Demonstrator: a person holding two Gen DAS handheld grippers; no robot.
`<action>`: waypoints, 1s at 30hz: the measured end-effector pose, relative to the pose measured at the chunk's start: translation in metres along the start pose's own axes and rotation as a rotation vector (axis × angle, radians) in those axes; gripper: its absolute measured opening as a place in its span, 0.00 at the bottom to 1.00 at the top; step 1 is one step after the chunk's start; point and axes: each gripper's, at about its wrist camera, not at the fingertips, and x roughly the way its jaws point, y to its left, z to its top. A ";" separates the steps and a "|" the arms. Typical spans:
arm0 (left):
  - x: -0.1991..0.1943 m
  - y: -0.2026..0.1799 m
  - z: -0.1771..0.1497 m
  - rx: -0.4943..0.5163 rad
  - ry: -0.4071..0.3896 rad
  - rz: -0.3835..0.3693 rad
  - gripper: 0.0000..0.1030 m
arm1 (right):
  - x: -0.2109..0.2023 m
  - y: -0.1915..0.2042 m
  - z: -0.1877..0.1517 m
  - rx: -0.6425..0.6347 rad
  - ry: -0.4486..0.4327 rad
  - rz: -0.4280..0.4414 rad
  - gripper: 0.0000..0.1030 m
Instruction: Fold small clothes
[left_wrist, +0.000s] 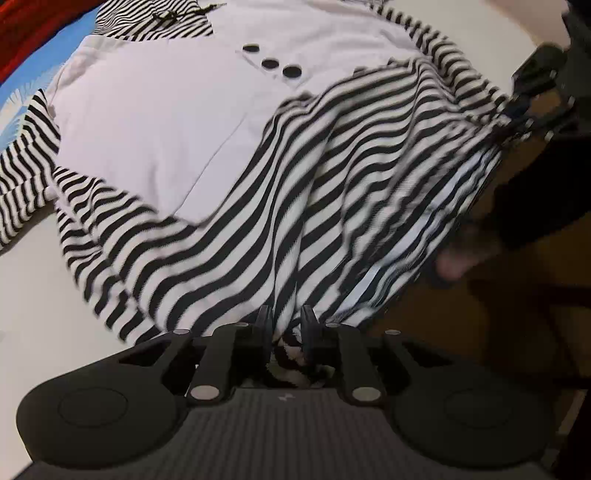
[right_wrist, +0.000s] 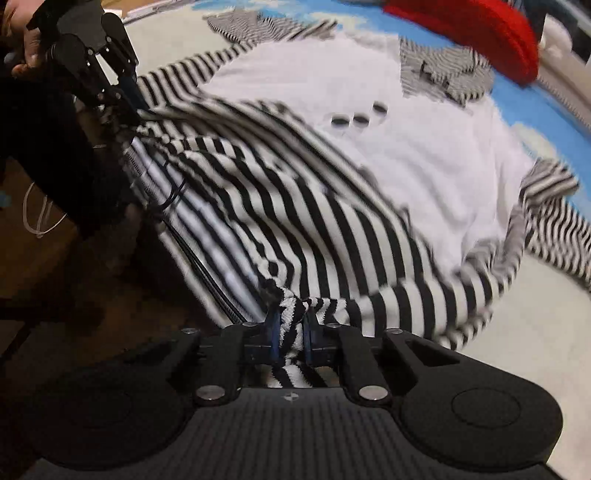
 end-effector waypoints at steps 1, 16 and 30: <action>0.000 0.001 -0.001 -0.004 0.001 -0.012 0.17 | 0.000 -0.002 -0.002 0.007 0.019 0.014 0.12; -0.032 0.015 0.034 -0.133 -0.241 -0.110 0.36 | -0.044 -0.046 0.017 0.325 -0.277 0.007 0.58; 0.022 -0.012 0.020 0.030 0.047 -0.034 0.35 | 0.044 -0.006 0.038 0.041 0.059 -0.024 0.39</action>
